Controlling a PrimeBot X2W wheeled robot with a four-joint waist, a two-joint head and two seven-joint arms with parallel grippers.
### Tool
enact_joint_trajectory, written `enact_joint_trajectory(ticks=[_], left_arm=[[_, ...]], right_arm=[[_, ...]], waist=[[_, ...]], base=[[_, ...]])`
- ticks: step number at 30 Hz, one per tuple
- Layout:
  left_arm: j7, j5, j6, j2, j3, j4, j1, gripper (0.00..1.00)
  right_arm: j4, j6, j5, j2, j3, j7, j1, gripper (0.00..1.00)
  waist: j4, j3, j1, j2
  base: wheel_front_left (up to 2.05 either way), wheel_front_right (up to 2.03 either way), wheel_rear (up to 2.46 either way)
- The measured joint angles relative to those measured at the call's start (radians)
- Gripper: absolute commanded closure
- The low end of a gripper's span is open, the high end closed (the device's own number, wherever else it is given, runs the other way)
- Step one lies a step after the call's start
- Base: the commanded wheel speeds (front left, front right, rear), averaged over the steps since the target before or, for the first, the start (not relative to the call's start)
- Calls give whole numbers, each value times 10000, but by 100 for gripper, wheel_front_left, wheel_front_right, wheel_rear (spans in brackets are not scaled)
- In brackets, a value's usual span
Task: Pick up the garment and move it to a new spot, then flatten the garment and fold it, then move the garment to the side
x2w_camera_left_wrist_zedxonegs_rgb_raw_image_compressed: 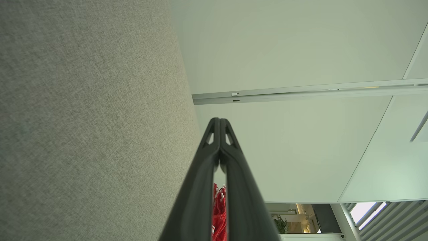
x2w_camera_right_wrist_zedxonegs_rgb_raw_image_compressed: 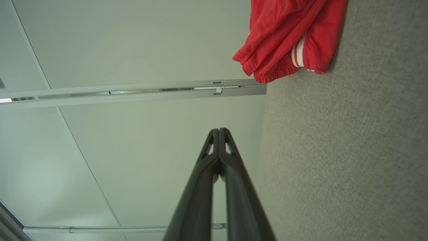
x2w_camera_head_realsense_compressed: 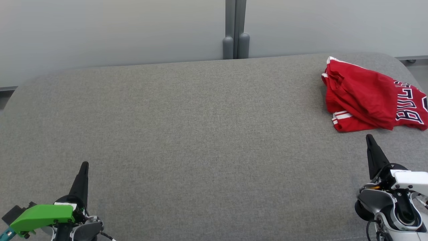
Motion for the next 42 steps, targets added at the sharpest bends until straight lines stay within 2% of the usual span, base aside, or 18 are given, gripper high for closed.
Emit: enact_joint_trajectory(ticks=[42], left_arm=[[2,0,-2,-12,25,12,-97,100]], right_arm=[[36,0,-2,13,-38,58,-3,100]], waist=[[0,0,0,0]], base=[[0,0,0]])
